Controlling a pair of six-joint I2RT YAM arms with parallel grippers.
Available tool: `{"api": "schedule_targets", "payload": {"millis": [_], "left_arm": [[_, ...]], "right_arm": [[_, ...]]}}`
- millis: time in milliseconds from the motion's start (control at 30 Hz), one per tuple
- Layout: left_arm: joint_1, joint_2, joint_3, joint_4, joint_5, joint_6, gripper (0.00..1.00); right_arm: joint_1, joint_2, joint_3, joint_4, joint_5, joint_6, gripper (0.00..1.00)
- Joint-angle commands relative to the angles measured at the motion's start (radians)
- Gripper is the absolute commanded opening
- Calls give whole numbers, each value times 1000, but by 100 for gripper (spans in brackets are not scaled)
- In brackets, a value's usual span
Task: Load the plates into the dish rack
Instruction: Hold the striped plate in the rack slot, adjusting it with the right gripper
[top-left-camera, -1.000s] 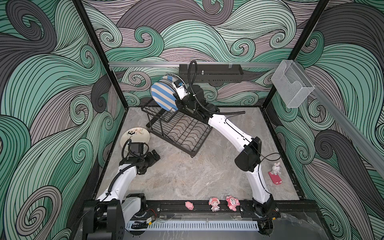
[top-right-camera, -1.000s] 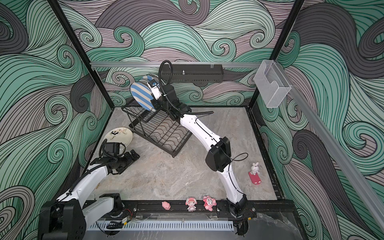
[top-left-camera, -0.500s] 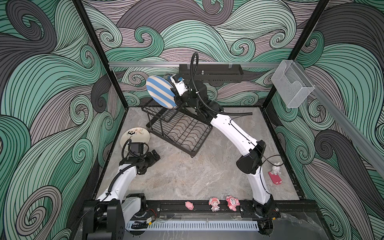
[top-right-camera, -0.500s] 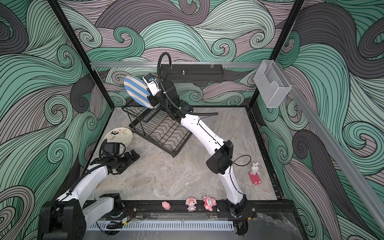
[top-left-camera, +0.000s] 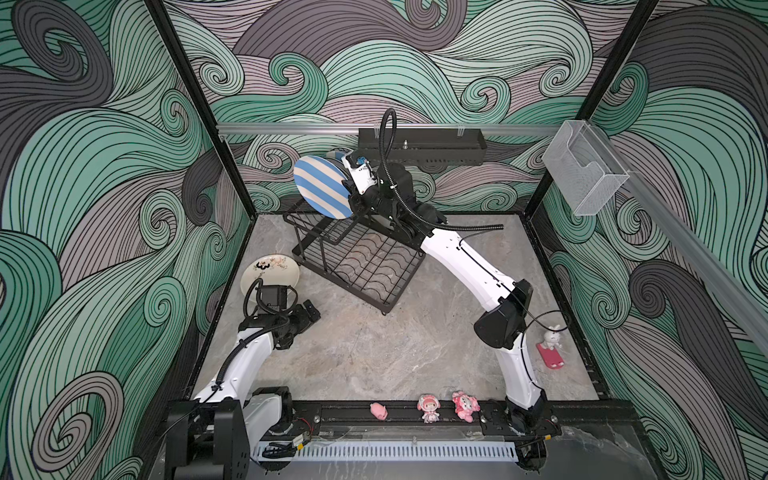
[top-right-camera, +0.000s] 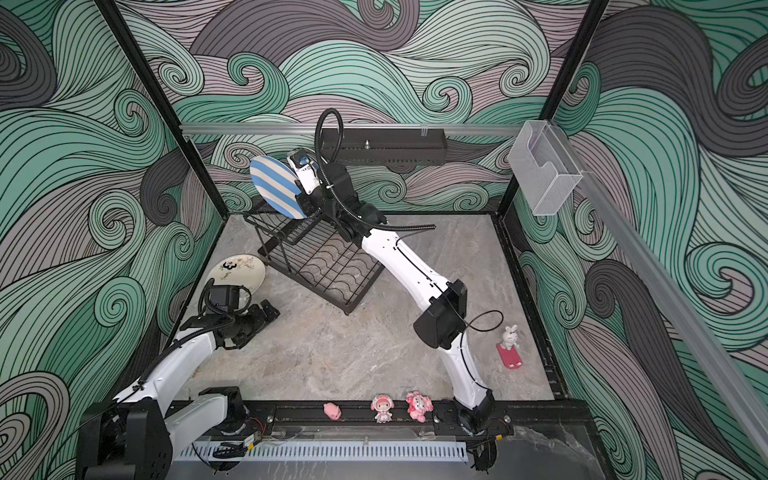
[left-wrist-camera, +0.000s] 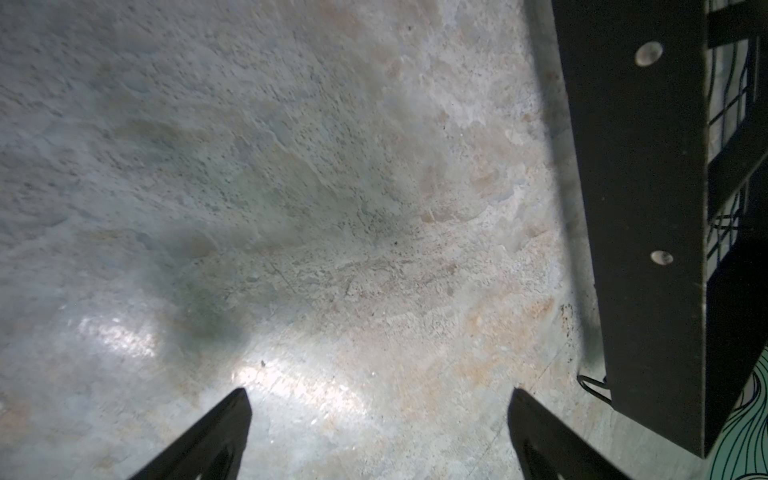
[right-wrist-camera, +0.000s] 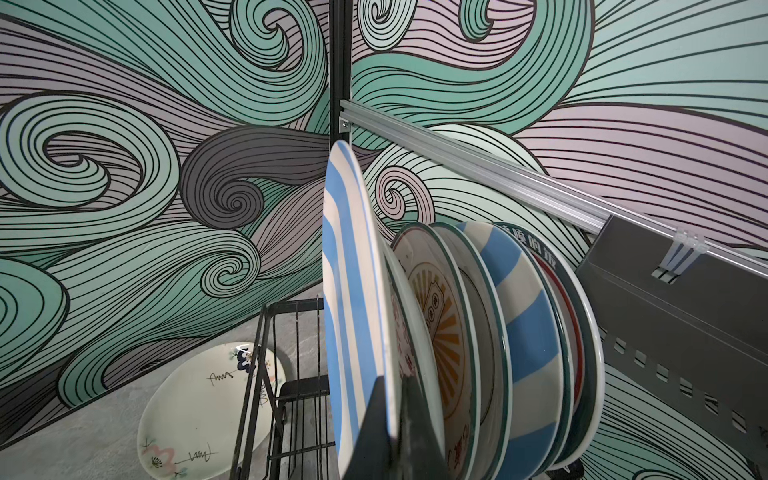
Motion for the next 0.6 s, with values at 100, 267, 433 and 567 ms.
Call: {"api": "schedule_targets", "payload": {"millis": [100, 267, 433, 567], "left_arm": [[2, -10, 12, -5, 4, 10, 98], [3, -9, 13, -5, 4, 12, 99], [3, -7, 19, -2, 4, 11, 99], [3, -3, 42, -7, -7, 12, 99]], "right_arm": [[-8, 27, 27, 53, 11, 10, 0], [-11, 40, 18, 52, 11, 13, 0], [-22, 54, 14, 44, 8, 27, 0], [-27, 66, 14, 36, 4, 36, 0]]}}
